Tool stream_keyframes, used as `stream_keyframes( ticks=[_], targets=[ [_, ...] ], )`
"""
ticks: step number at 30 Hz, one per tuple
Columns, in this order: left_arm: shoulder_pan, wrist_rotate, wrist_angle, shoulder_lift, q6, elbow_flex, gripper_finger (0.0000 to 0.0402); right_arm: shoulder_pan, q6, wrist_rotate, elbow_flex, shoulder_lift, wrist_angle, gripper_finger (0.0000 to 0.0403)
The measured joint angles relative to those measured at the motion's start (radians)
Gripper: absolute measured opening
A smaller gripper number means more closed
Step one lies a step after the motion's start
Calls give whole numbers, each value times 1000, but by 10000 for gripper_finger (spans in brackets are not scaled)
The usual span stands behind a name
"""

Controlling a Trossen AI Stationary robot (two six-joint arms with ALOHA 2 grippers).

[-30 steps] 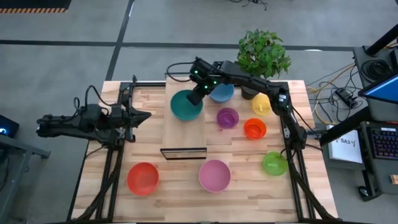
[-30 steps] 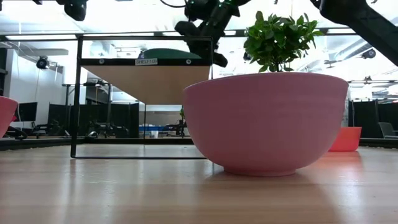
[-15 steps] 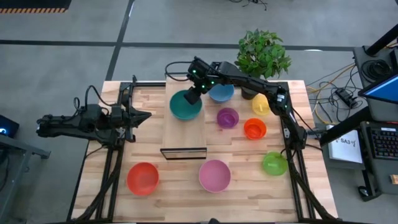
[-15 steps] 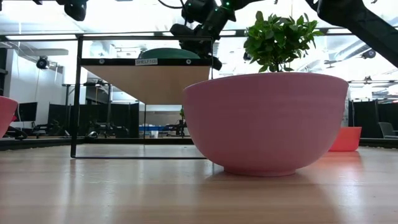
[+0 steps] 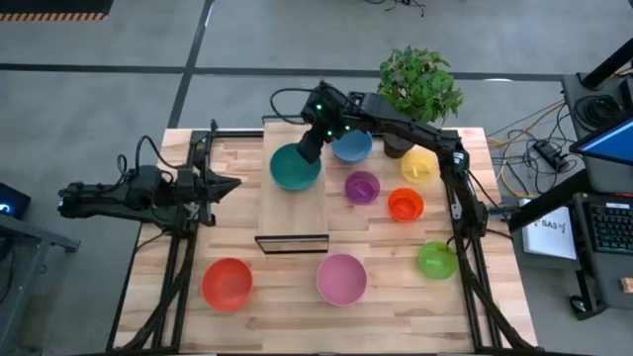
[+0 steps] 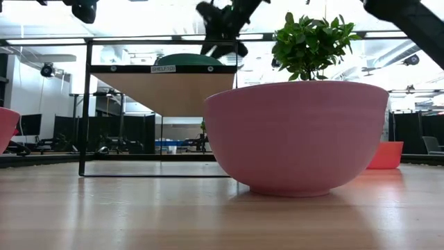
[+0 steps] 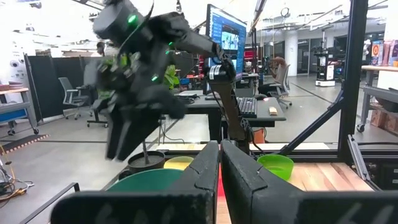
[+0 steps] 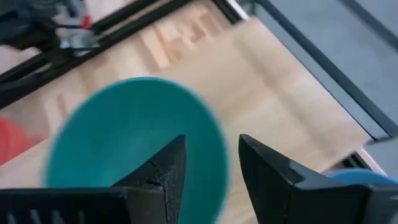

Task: Place and stack bowls onto a shelf
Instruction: Put the dark green bowl on the shelf

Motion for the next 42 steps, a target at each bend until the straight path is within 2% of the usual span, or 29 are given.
stream_keyframes(
  ticks=[6,9,12,15,17,20,22,34,42],
  targets=[
    [0,0,-1,0,0,0,0,129,-164,-32,0,-63,-79,119],
    [0,0,-1,1,7,0,0,201,-204,-68,-10,-57,-147,96],
    [0,0,-2,2,21,0,0,264,-227,-64,-46,-40,-140,64],
    [0,0,-2,2,22,0,0,305,-234,-23,-111,-32,-83,32],
    [0,0,-4,1,22,0,0,317,-237,49,-170,-32,-43,15],
    [0,0,-9,0,22,0,0,317,-238,188,-242,-32,-5,10],
    [0,0,-10,0,22,0,0,308,-249,232,-272,-33,15,9],
    [0,0,-10,2,22,0,0,210,-238,234,-309,-30,146,9],
    [0,0,-12,2,22,0,0,160,-215,234,-311,-29,130,9]
  ],
)
